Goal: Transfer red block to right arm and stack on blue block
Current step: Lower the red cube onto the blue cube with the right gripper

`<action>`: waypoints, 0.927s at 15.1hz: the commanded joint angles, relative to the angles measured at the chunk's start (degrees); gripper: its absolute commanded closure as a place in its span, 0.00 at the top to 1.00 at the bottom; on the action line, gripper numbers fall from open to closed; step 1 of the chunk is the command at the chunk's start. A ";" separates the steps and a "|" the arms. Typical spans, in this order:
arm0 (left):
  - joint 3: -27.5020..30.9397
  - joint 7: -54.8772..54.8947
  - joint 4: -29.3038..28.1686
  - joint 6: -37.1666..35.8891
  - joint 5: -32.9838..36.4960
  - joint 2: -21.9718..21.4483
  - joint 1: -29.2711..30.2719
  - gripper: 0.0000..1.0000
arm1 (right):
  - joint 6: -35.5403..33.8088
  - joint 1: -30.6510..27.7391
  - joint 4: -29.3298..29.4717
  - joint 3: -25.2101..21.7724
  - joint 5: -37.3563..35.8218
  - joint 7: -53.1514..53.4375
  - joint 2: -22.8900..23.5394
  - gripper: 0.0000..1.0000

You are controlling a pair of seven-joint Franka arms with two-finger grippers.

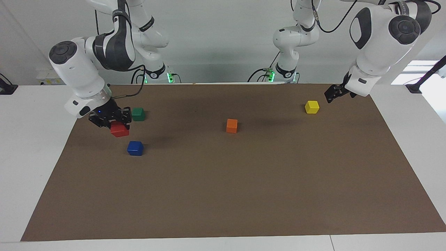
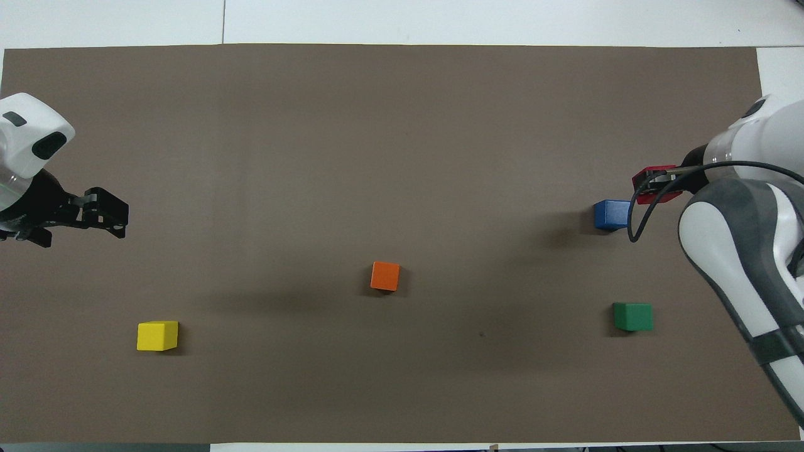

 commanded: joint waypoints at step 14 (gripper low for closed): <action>5.78 2.56 -7.03 7.53 -6.54 -6.64 -2.27 1.00 | 21.31 0.73 -13.73 0.41 -2.58 5.87 0.91 0.00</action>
